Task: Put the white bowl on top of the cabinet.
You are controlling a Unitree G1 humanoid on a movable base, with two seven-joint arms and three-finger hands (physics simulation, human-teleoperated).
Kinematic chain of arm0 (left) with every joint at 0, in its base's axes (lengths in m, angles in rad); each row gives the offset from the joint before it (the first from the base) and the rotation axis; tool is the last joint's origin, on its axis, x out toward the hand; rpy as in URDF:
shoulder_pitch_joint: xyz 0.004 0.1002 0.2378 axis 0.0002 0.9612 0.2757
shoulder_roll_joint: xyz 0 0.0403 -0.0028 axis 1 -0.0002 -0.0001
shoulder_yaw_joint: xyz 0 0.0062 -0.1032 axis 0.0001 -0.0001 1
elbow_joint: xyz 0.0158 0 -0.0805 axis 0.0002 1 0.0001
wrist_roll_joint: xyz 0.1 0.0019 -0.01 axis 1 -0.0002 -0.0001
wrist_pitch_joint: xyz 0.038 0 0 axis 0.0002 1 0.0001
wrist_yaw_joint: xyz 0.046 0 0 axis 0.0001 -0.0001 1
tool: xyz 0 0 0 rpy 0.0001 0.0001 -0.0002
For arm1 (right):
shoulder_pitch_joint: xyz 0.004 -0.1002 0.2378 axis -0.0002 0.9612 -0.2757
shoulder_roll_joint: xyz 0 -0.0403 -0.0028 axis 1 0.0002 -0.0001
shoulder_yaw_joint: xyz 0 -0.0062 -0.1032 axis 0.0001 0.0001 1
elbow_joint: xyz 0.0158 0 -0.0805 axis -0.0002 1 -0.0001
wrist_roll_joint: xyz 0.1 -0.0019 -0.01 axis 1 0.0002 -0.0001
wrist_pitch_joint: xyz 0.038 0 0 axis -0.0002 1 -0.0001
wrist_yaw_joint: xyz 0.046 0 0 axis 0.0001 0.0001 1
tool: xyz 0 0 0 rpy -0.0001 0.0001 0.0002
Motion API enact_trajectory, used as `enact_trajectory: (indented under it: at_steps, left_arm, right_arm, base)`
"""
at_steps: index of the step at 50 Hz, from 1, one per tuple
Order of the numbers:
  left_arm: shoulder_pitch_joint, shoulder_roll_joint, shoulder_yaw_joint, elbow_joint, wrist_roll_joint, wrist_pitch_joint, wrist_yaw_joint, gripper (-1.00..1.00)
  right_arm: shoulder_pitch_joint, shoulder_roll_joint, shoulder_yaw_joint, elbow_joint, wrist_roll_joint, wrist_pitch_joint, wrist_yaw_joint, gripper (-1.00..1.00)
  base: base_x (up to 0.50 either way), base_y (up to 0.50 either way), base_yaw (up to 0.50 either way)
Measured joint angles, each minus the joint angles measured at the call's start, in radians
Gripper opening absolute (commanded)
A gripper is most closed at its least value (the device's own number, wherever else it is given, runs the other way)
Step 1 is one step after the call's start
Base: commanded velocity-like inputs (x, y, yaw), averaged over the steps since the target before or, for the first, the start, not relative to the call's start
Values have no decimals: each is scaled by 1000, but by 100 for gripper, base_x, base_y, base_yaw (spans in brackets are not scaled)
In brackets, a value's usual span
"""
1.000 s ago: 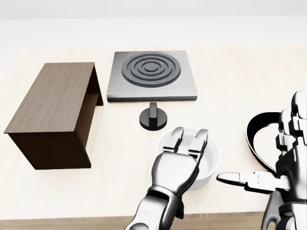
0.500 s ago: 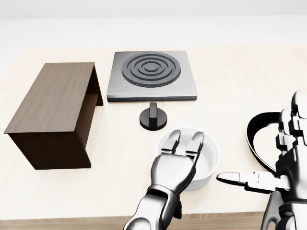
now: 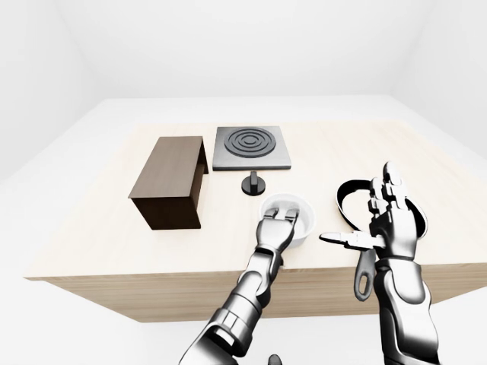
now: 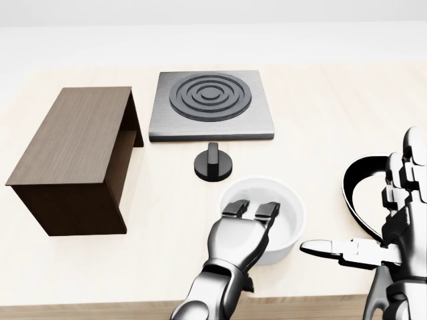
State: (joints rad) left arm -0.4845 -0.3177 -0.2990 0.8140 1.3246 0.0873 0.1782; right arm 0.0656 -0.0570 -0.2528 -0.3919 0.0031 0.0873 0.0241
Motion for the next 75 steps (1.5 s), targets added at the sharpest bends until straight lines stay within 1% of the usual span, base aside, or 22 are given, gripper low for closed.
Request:
enact_trajectory:
  at_steps: [1,2,8,17,40,46,56,65,75]
  left_arm:
    - [-1,0,0,3,-1,0,1,-24]
    - [-2,0,0,5,-2,0,2,-100]
    - [-8,1,-11,14,8,0,-2,-100]
    - [-10,2,-2,29,9,0,-20,-100]
    - [-24,3,-4,43,18,0,-28,-100]
    - [-19,17,-7,13,23,0,-73,-100]
    - [-30,50,16,-57,55,0,-156,-100]
    - [-48,65,34,-105,76,0,-188,-100]
    - [-53,77,42,-192,111,0,-247,-100]
  right_arm:
    - [0,0,0,0,0,0,0,100]
    - [0,0,0,0,0,0,0,100]
    - [3,1,2,-2,-1,0,0,100]
    - [5,2,2,-5,-3,0,1,100]
    - [9,5,5,-9,-5,0,3,100]
    - [10,5,6,-9,-5,0,3,100]
    - [10,6,9,-6,-6,0,4,100]
    - [12,8,14,-7,-9,0,6,100]
    - [15,10,22,-2,-16,0,6,100]
  base:
    - [0,0,0]
    - [0,0,0]
    - [0,0,0]
    - [0,0,0]
    - [0,0,0]
    - [0,0,0]
    - [0,0,0]
    - [0,0,0]
    - [0,0,0]
